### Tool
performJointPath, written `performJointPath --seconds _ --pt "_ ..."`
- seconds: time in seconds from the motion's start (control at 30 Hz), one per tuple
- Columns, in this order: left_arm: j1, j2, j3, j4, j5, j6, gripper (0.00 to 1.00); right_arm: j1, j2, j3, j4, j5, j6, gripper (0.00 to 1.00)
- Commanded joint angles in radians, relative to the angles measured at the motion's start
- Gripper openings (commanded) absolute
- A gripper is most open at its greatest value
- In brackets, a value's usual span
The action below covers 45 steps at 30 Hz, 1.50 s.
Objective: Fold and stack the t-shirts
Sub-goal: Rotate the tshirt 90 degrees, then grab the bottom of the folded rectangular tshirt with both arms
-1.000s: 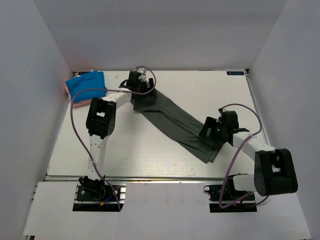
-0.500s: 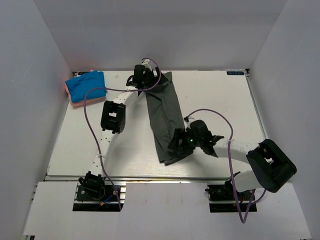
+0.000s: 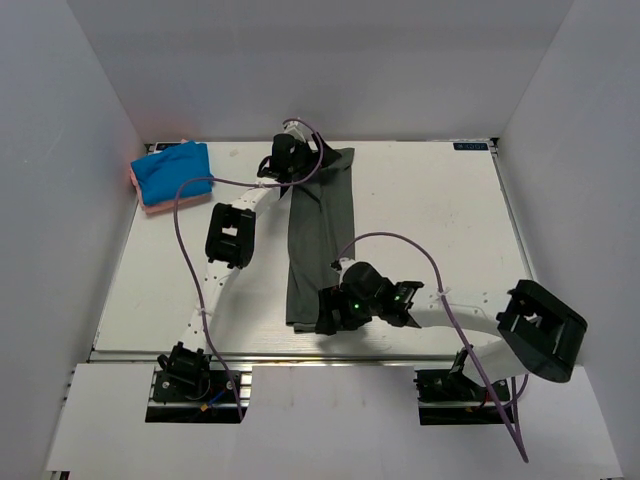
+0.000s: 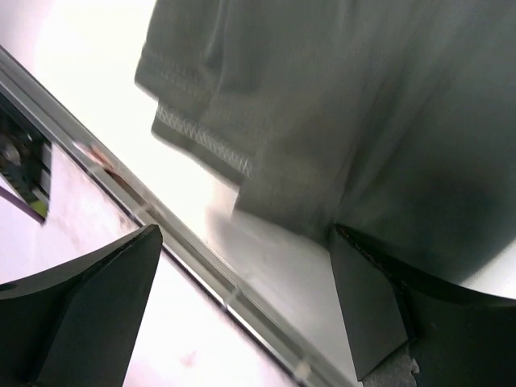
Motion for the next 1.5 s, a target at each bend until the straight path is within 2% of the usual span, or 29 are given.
performJointPath --seconds 0.0,0.27,0.47,0.6,0.63,0.67,0.73,0.77,0.83,0.87,0.9,0.93,0.97,1.07,1.17,1.33,1.47 --pt "-0.01 -0.019 -0.078 -0.143 -0.034 -0.005 1.0 0.023 -0.066 0.029 -0.127 0.055 -0.023 0.9" --pt "-0.01 -0.207 -0.058 -0.142 -0.043 0.075 1.0 0.031 -0.162 0.115 -0.153 0.067 -0.111 0.9" --pt "-0.01 -0.436 -0.058 -0.205 -0.043 0.184 1.0 0.028 -0.306 0.08 -0.204 0.219 -0.042 0.9" --pt "-0.01 -0.577 -0.172 -0.29 -0.002 0.259 1.0 0.028 -0.366 0.048 -0.271 0.3 0.03 0.9" --pt "-0.01 -0.661 -0.201 -0.326 -0.002 0.274 1.0 0.026 -0.374 0.037 -0.3 0.343 0.056 0.9" --pt "-0.01 -0.707 -0.271 -0.439 -0.03 0.306 1.0 0.025 -0.392 0.031 -0.308 0.351 0.078 0.9" --pt "-0.01 -0.825 -0.426 -0.485 -0.103 0.331 1.0 0.022 -0.398 0.004 -0.331 0.39 0.115 0.9" --pt "-0.019 -0.984 -0.664 -0.439 -0.103 0.348 1.0 0.026 -0.405 -0.001 -0.341 0.394 0.121 0.9" --pt "-0.03 -1.159 -0.928 -0.329 -0.126 0.348 1.0 0.025 -0.412 -0.033 -0.341 0.406 0.144 0.9" --pt "-0.044 -1.238 -1.139 -0.286 -0.146 0.327 1.0 0.023 -0.411 -0.041 -0.332 0.409 0.152 0.9" --pt "-0.059 -1.384 -1.234 -0.267 -0.172 0.311 1.0 0.023 -0.414 -0.052 -0.328 0.415 0.158 0.9" --pt "-0.068 -1.451 -1.322 -0.258 -0.187 0.281 1.0 0.023 -0.411 -0.065 -0.322 0.409 0.162 0.9" --pt "-0.083 -1.511 -1.48 -0.244 -0.187 0.256 1.0 0.023 -0.409 -0.069 -0.299 0.403 0.162 0.9" --pt "-0.11 -1.655 -1.69 -0.221 -0.151 0.189 1.0 0.023 -0.392 -0.07 -0.304 0.423 0.158 0.9" --pt "-0.151 -1.711 -1.798 -0.263 -0.098 0.164 1.0 0.023 -0.363 -0.075 -0.298 0.432 0.176 0.9" --pt "-0.226 -1.792 -1.905 -0.365 -0.126 0.133 1.0 0.022 -0.299 -0.07 -0.288 0.44 0.201 0.9" --pt "-0.278 -1.792 -1.944 -0.414 -0.161 0.124 0.96 0.023 -0.26 -0.087 -0.256 0.423 0.219 0.9"
